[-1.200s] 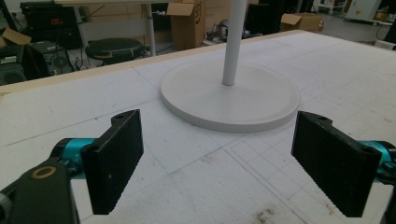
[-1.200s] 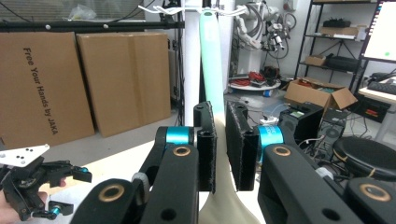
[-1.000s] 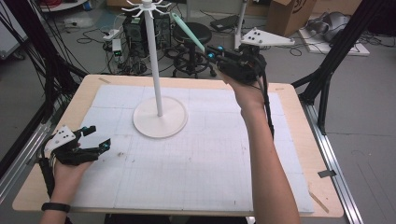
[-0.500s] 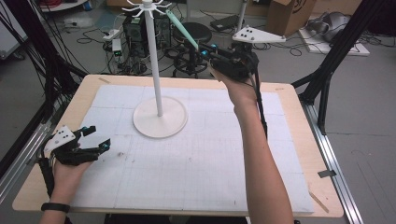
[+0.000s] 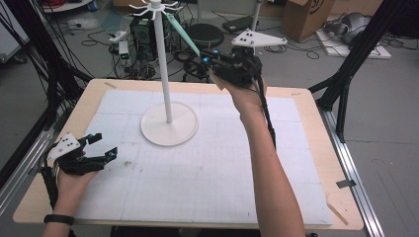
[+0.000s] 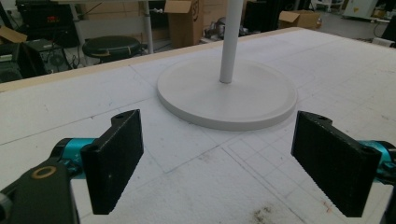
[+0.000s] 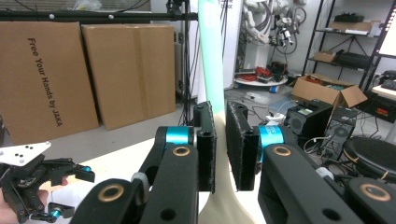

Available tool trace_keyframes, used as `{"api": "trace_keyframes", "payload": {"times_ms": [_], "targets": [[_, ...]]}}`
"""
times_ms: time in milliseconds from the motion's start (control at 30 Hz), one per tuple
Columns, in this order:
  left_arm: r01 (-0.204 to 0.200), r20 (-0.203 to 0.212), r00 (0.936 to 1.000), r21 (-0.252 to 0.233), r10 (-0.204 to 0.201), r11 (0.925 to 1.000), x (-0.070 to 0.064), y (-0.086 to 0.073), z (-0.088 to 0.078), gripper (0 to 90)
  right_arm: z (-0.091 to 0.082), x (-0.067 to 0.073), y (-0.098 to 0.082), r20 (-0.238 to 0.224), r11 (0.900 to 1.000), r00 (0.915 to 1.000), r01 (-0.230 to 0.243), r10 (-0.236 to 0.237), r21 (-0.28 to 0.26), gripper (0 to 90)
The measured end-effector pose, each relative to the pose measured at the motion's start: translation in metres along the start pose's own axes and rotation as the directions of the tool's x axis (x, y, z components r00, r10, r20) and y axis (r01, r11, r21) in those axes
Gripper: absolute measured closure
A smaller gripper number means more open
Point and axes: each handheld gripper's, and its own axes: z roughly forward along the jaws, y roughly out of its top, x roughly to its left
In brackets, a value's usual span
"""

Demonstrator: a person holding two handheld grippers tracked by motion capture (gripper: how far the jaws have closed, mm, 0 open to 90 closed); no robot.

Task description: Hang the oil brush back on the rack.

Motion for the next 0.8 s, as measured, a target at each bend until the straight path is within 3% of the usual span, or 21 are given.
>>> {"api": "trace_keyframes", "payload": {"times_ms": [167,233,433,633,667,767,800], "targets": [[-0.001,0.000,1.0000,-0.002,0.001,1.0000,0.000,0.000,-0.001,17.4,0.007,0.002,-0.002,-0.011,1.000,0.9999,-0.002,0.002,0.027,80.8],[-0.002,-0.001,1.0000,-0.001,0.002,1.0000,0.000,0.000,-0.001,17.3,0.007,0.001,-0.004,-0.021,1.000,0.9998,-0.007,0.008,0.029,71.1],[-0.002,0.001,1.0000,0.001,0.002,1.0000,0.000,0.000,-0.001,17.3,0.003,-0.002,-0.008,-0.038,0.999,0.9992,-0.010,0.012,0.044,61.9],[0.006,0.005,1.0000,-0.001,-0.006,1.0000,0.001,0.000,0.000,17.3,-0.015,-0.007,-0.030,-0.067,0.998,0.9976,-0.013,0.017,0.068,46.9],[0.009,0.012,0.9999,-0.004,-0.009,1.0000,0.000,0.000,0.000,17.3,-0.027,-0.010,-0.040,-0.064,0.998,0.9975,-0.024,0.029,0.066,44.6],[0.011,0.013,0.9999,-0.009,-0.011,0.9999,0.000,0.001,0.001,17.3,-0.038,-0.013,-0.052,-0.057,0.996,0.9978,-0.029,0.034,0.084,40.8],[0.018,0.011,0.9998,-0.011,-0.017,0.9998,0.001,0.001,0.001,17.3,-0.049,-0.016,-0.065,-0.044,0.995,0.9981,-0.039,0.043,0.095,37.7]]}}
